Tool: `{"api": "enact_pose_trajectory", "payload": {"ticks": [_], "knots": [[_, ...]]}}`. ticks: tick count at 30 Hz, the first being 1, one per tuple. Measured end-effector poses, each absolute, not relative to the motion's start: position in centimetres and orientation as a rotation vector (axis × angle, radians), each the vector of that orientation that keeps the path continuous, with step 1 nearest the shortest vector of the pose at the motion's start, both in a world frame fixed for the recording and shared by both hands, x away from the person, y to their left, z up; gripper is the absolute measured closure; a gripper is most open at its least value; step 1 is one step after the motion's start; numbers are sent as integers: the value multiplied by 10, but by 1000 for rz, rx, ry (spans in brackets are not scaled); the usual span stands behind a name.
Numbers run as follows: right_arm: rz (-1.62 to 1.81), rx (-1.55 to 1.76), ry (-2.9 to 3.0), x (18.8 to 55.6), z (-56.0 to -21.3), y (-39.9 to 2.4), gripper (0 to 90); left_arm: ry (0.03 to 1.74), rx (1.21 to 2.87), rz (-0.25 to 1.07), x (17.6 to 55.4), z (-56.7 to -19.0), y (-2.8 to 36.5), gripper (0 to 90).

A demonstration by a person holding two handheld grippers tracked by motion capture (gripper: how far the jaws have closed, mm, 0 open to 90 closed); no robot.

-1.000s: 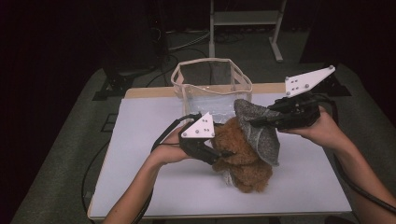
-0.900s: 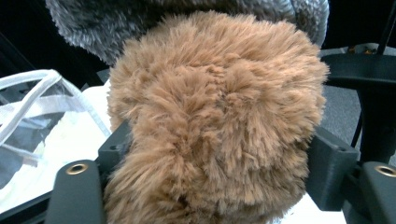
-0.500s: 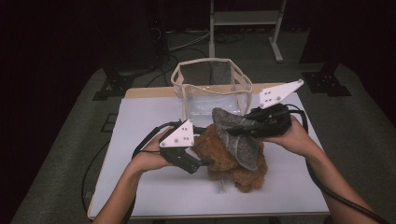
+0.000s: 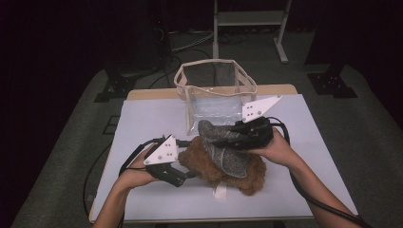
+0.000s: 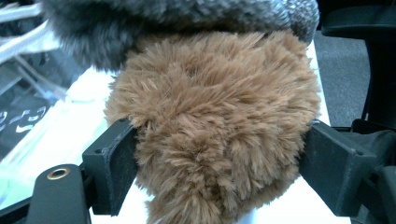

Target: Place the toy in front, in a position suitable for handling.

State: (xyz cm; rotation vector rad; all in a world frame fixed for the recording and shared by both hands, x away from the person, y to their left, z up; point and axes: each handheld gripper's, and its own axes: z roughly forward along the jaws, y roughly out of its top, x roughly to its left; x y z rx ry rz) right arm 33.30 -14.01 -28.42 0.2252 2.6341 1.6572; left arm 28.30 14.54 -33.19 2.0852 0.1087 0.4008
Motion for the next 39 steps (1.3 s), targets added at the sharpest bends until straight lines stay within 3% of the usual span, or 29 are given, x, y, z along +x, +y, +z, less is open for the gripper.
{"api": "enact_pose_trajectory", "payload": {"ticks": [16, 25, 39], "knots": [[1534, 353, 2778, 339, -347, -135, 729, 255, 2088, 391, 284, -369, 192, 191], [1474, 330, 2810, 339, -359, -119, 728, 195, 2101, 417, 280, -369, 181, 190], [1484, 502, 2714, 337, -363, -181, 727, 236, 2151, 438, 294, -384, 182, 155]]}}
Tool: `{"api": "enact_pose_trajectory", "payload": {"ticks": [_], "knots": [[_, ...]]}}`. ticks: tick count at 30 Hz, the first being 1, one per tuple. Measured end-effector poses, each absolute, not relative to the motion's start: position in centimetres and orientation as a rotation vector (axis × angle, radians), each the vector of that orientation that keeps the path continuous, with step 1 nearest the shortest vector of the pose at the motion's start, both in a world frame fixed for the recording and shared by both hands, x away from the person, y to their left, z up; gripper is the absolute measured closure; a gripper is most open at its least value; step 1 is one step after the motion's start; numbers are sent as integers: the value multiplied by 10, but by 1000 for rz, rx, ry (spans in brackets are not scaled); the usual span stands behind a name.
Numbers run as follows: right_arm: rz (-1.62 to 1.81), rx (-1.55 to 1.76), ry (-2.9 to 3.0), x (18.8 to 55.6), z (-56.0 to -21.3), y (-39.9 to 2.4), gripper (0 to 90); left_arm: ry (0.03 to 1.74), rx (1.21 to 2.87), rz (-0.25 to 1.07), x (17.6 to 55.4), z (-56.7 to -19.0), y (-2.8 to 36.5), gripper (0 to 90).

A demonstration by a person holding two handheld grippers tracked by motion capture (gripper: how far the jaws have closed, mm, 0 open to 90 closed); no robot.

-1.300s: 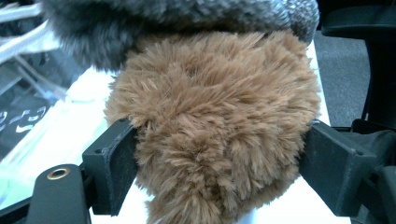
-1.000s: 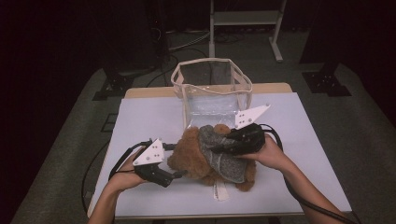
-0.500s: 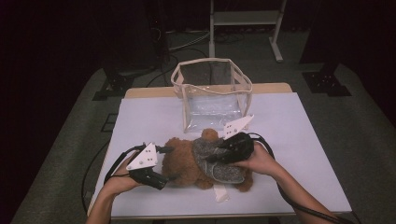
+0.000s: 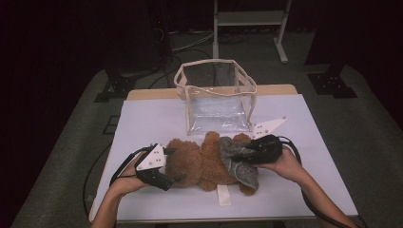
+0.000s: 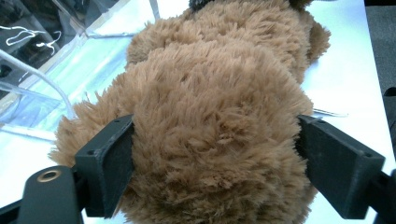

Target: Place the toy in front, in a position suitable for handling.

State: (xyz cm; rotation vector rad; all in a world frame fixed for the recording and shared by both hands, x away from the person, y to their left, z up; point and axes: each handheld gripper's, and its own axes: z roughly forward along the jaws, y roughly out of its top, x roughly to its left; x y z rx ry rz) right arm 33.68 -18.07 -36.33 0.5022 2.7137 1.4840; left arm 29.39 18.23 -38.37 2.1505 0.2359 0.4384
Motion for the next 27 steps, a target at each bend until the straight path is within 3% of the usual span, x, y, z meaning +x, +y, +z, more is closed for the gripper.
{"api": "enact_pose_trajectory", "payload": {"ticks": [14, 23, 27], "knots": [[1484, 709, 2637, 339, -388, -225, 725, 296, 2184, 466, 307, -402, 182, 34], [1520, 749, 2626, 332, -400, -232, 725, 312, 2156, 498, 312, -405, 186, 141], [1518, 756, 2627, 327, -404, -235, 725, 340, 2150, 491, 315, -404, 188, 124]]}}
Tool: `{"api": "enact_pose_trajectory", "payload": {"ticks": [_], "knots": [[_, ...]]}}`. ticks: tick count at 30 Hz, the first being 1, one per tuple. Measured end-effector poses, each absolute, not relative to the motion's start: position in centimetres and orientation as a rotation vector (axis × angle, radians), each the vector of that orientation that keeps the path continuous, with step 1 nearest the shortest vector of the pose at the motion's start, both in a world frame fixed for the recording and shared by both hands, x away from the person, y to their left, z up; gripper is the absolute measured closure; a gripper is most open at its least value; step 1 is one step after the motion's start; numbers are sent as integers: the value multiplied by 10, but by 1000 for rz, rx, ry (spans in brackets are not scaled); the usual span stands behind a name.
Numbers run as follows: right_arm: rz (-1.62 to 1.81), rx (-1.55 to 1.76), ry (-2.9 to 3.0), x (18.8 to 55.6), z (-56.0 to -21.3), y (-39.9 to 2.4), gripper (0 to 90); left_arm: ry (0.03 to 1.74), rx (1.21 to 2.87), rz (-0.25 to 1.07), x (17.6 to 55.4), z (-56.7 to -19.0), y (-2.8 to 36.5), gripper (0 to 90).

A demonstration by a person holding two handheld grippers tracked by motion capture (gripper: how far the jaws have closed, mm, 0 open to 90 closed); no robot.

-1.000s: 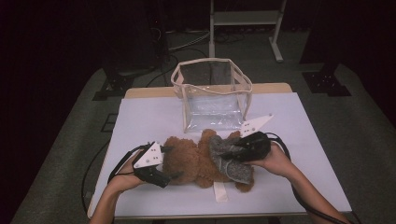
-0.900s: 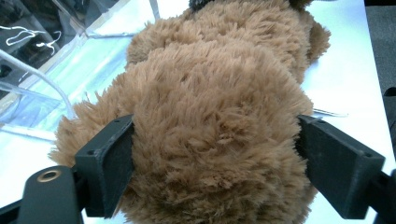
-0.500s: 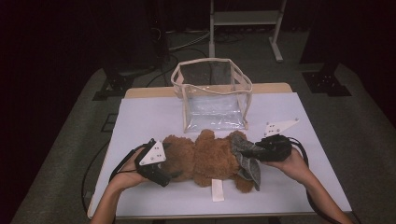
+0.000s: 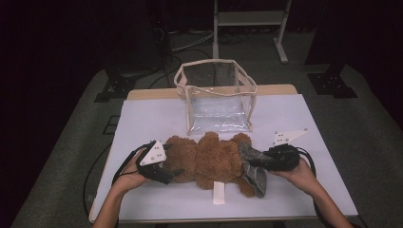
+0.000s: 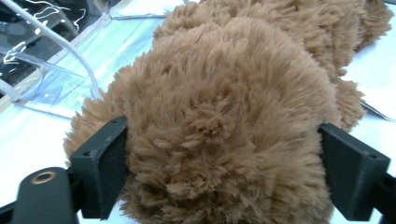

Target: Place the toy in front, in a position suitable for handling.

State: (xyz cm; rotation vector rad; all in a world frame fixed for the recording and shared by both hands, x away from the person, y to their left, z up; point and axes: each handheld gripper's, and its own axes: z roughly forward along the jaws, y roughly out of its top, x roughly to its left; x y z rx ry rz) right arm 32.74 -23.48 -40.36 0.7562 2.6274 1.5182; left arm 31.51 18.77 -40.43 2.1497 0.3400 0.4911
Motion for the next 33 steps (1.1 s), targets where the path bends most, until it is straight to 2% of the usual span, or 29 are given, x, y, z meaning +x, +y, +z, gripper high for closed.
{"api": "enact_pose_trajectory", "payload": {"ticks": [5, 12, 17, 25, 28, 33], "knots": [[1521, 776, 2634, 329, -411, -233, 725, 355, 2145, 465, 317, -408, 186, 60], [1591, 727, 2632, 334, -406, -215, 727, 353, 2163, 445, 319, -405, 189, 191], [1615, 664, 2632, 330, -391, -207, 728, 367, 2153, 381, 323, -399, 184, 286], [1637, 649, 2619, 327, -379, -214, 729, 315, 2179, 337, 321, -388, 162, 312], [1615, 683, 2604, 325, -376, -228, 730, 298, 2170, 266, 321, -387, 145, 317], [1582, 738, 2574, 320, -373, -250, 729, 260, 2168, 223, 318, -387, 127, 320]]}}
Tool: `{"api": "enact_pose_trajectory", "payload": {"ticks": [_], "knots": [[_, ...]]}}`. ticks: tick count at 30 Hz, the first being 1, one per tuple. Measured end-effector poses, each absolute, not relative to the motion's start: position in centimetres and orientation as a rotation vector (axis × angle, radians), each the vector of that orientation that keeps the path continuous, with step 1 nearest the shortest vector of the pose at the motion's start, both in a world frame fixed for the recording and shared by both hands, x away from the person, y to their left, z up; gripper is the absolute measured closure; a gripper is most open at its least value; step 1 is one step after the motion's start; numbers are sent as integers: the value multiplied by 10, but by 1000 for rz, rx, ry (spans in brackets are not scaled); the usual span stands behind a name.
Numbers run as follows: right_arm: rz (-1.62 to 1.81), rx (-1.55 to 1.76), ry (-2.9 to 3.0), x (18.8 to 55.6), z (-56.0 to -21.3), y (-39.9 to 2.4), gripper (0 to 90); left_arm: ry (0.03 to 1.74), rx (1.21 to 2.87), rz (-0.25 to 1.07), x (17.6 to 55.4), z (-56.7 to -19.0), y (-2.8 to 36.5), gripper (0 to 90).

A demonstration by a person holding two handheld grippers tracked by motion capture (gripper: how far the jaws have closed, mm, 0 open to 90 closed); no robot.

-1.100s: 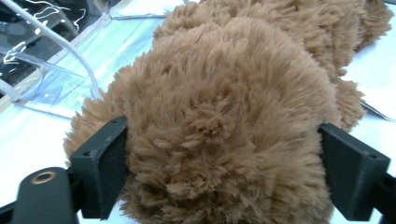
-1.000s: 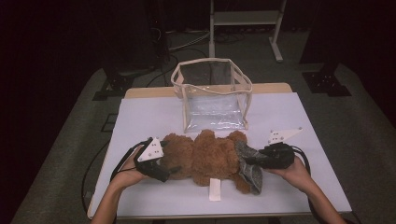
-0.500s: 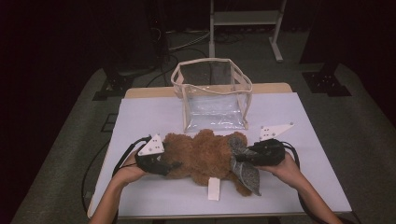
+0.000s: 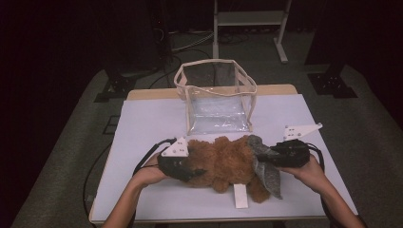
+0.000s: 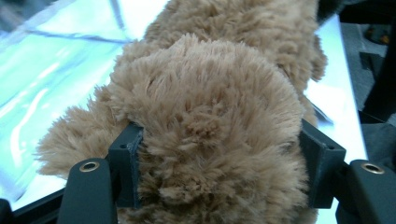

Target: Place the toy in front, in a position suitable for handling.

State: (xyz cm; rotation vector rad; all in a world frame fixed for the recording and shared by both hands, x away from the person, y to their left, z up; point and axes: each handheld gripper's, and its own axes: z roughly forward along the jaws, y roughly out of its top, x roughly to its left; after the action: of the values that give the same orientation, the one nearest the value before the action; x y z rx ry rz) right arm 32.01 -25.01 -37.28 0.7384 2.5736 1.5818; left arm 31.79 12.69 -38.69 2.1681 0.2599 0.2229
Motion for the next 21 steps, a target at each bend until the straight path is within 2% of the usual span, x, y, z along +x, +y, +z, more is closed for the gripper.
{"api": "enact_pose_trajectory", "payload": {"ticks": [5, 9, 10, 11, 14, 21], "knots": [[1561, 759, 2566, 319, -375, -261, 729, 242, 2195, 256, 313, -384, 120, 314], [1552, 769, 2563, 322, -381, -260, 728, 266, 2207, 333, 315, -381, 128, 259], [1543, 781, 2569, 326, -387, -257, 727, 262, 2208, 384, 315, -379, 135, 197], [1539, 784, 2572, 327, -389, -255, 727, 262, 2208, 384, 315, -379, 135, 188], [1536, 776, 2581, 331, -394, -247, 727, 203, 2165, 431, 308, -372, 144, 213], [1551, 798, 2560, 334, -392, -254, 726, 150, 2212, 453, 309, -377, 136, 206]]}}
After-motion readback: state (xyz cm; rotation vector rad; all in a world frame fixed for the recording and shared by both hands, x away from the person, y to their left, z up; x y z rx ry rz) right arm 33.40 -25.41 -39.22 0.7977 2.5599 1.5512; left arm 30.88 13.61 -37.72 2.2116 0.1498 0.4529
